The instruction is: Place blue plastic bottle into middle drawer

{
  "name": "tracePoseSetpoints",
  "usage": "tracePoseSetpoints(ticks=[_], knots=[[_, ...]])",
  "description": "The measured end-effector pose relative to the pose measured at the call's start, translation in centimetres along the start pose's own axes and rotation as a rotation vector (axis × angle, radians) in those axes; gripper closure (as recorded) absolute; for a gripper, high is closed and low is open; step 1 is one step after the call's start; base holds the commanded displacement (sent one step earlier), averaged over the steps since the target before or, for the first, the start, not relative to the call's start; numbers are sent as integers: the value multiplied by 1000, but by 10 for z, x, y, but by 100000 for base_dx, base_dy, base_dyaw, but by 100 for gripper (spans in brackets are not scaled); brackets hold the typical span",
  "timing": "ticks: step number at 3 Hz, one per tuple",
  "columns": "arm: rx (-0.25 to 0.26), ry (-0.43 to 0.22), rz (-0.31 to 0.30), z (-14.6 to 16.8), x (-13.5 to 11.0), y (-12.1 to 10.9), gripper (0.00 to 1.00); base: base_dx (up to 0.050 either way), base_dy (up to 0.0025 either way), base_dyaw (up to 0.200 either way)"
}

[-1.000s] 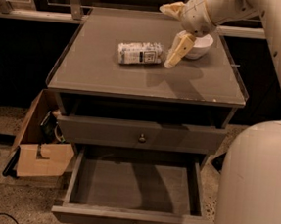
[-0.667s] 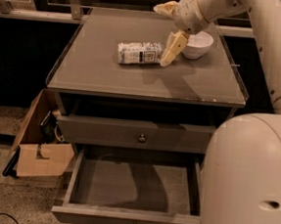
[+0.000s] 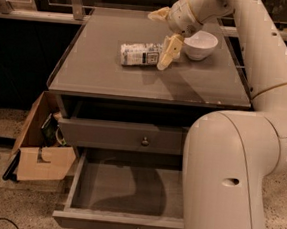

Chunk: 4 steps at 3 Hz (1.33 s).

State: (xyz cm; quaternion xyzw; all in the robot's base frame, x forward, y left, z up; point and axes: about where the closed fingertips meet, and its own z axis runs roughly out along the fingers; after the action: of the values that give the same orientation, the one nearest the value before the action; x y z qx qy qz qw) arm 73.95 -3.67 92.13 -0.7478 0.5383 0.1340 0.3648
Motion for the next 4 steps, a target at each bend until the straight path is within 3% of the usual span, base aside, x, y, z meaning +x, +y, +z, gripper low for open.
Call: tracePoseSetpoints(ticks=[2, 4], knots=[[-13, 9, 2, 15, 4, -5, 0, 0, 0, 0], [-87, 34, 29, 55, 16, -4, 0, 0, 0, 0]])
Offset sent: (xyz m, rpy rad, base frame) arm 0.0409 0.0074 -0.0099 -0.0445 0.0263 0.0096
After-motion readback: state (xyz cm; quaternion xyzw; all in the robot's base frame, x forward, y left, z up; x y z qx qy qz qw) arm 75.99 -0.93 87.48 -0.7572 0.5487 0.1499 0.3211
